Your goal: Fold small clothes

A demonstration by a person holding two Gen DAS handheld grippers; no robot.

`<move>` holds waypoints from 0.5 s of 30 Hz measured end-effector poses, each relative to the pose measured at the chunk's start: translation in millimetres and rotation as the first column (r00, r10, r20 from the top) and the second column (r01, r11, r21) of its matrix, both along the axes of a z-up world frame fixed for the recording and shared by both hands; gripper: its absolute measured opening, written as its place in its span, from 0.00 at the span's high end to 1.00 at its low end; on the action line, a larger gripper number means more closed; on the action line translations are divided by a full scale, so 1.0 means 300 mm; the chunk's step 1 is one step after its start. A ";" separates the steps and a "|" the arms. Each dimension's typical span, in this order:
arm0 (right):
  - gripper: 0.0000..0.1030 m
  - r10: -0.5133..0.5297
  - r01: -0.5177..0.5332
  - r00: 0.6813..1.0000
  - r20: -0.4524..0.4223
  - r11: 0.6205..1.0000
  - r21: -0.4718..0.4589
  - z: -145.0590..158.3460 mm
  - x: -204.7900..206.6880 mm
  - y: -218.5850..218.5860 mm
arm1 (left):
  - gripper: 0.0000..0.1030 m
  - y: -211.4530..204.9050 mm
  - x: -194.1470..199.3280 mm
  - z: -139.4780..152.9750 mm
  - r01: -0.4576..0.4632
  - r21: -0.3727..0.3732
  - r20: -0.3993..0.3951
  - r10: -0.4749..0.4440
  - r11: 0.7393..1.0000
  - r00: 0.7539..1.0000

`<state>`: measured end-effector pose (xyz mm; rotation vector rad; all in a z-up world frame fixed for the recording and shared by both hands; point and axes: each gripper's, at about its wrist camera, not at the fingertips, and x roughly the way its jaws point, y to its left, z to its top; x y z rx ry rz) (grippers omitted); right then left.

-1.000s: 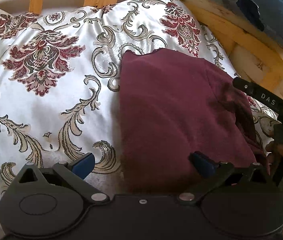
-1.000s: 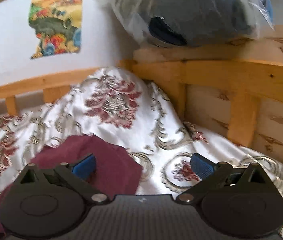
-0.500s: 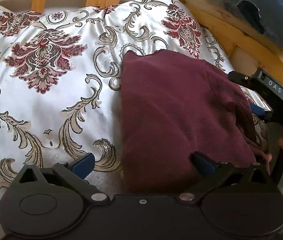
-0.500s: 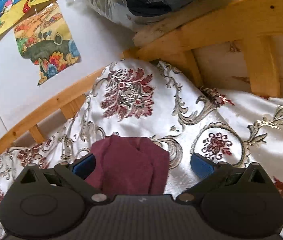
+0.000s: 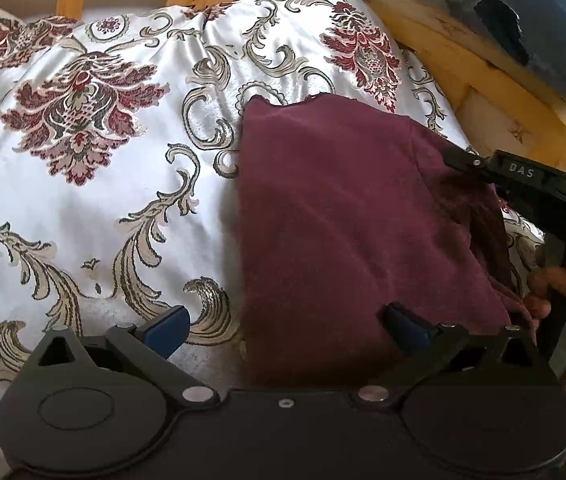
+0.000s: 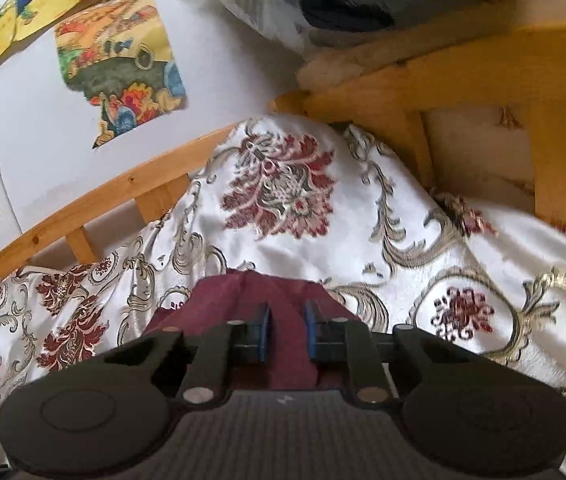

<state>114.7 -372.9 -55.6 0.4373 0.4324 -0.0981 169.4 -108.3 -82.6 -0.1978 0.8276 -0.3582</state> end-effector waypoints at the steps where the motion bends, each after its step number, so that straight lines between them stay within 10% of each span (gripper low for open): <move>1: 0.88 -0.012 0.012 1.000 0.002 1.000 -0.025 0.007 -0.002 0.007 | 0.00 -0.001 0.002 0.004 0.002 0.002 -0.001 -0.002 1.000 1.000; 8: 0.89 -0.059 0.058 0.998 -0.035 0.998 -0.021 -0.031 0.007 -0.018 | 0.01 -0.042 0.030 0.048 0.138 0.041 0.027 -0.139 0.990 0.990; 15: 0.82 -0.032 0.034 0.999 -0.016 0.993 0.111 -0.065 0.010 -0.089 | 0.01 0.038 0.059 0.027 0.089 -0.071 -0.007 -0.089 0.994 0.996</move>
